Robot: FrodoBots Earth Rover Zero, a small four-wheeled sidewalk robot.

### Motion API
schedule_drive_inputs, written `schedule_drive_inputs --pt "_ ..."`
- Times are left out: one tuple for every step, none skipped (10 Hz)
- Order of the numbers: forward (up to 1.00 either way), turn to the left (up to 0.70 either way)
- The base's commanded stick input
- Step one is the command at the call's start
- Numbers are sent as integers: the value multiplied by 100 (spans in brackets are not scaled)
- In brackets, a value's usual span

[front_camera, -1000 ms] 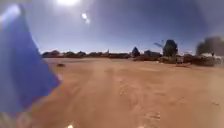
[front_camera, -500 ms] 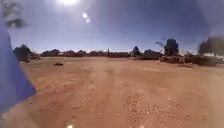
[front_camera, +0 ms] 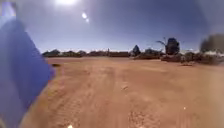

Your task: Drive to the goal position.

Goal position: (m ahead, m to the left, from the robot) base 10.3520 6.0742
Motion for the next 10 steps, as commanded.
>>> schedule_drive_inputs --pt "70 0" --pt "70 0" --pt "70 0" --pt "70 0" --pt "70 0" --pt "70 0" --pt "70 0" --pt "70 0" --pt "70 0" --pt "70 0"
